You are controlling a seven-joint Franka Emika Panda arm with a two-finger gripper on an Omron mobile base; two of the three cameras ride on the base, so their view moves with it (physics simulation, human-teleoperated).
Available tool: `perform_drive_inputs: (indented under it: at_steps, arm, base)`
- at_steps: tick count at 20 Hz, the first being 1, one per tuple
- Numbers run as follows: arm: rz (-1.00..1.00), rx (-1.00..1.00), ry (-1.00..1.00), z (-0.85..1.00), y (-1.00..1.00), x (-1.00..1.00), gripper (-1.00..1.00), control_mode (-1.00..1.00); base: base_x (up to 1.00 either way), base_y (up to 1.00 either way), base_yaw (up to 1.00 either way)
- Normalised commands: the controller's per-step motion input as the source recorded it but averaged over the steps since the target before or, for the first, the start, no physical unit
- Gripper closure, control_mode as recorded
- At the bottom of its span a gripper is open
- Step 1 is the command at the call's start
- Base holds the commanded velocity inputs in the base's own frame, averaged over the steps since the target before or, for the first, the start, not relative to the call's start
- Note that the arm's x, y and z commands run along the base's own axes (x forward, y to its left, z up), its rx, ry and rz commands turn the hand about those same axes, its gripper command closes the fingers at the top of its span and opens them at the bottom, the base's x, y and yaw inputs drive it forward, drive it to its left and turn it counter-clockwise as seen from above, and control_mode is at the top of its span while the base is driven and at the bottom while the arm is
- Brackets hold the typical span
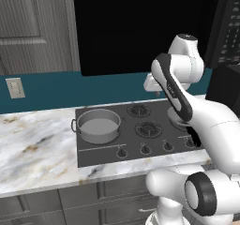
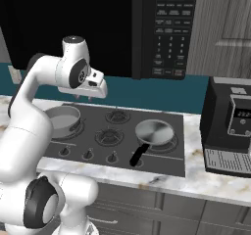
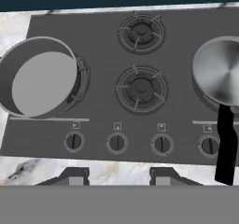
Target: Move the pot and pan from the stove into the sink.
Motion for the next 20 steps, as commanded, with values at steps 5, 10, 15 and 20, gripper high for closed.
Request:
perform_drive_inputs:
  at_steps: [5,10,15,20]
  arm:
    - [0.00,0.00,0.00,0.00,0.00,-0.01,-1.00,-1.00]
    - [0.00,0.01,0.00,0.00,0.06,-0.15,-1.00,-1.00]
    - [0.00,0.00,0.00,0.00,0.21,-0.21,-1.00,-1.00]
    - [-0.01,0.00,0.01,-0.07,0.44,-0.16,-1.00,-1.00]
  base:
    - [0.00,0.00,0.00]
    - [0.00,0.00,0.00]
    - [0.00,0.00,0.00]
    - [0.00,0.00,0.00]
